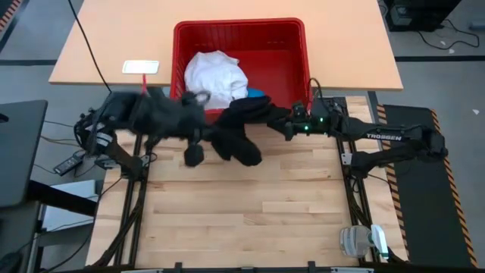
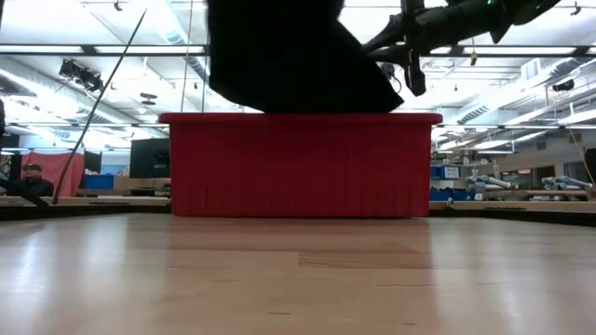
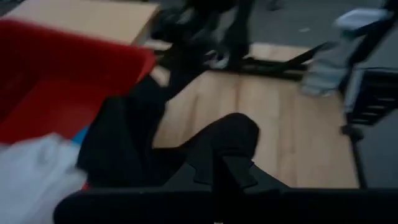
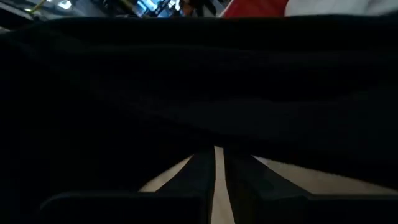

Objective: Fold laundry
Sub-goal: Fold the black shirt

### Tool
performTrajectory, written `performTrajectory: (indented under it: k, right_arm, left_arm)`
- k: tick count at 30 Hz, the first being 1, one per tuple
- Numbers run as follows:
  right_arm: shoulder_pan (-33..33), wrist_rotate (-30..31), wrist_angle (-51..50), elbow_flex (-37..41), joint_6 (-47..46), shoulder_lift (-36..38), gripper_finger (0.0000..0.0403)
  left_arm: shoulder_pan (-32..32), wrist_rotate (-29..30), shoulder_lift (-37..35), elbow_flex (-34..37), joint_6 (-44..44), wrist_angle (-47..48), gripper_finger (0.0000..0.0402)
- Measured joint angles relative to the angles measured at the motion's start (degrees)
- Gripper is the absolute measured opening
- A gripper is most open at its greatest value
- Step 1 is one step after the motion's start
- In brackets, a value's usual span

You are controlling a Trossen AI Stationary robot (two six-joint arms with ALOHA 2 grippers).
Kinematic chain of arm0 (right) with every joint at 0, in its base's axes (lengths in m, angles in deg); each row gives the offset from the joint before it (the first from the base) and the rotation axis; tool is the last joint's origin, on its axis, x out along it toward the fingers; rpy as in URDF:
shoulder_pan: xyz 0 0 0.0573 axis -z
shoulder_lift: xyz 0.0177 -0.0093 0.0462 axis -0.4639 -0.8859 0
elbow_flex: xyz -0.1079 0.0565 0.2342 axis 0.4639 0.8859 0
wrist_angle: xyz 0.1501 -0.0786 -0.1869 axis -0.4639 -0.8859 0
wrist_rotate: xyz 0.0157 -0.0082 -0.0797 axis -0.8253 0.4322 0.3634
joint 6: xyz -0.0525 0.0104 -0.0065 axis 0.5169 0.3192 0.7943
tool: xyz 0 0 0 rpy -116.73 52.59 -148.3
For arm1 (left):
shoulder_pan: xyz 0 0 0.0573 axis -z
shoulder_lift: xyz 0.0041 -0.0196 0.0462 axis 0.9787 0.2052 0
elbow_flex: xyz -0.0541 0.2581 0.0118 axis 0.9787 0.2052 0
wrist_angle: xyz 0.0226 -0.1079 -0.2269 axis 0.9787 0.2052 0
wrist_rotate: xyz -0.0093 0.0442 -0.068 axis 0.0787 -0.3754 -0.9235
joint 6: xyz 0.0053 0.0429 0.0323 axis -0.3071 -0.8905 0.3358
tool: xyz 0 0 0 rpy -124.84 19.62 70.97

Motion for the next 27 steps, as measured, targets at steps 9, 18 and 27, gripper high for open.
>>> performTrajectory:
  k: [9,18,27]
  right_arm:
    - [-15.4,15.5,-11.9,0.0,-9.4,0.0,0.0044]
    - [-23.6,17.6,-21.8,0.0,-20.3,0.0,0.0044]
    - [-28.4,15.8,-21.5,0.0,-26.0,-0.1,0.0044]
  left_arm:
    - [13.2,10.7,-1.6,11.3,17.3,6.9,0.0002]
    - [14.7,-2.3,-4.9,37.6,23.8,-19.4,0.0002]
    - [15.3,-6.2,-8.8,36.9,21.0,-43.7,0.0002]
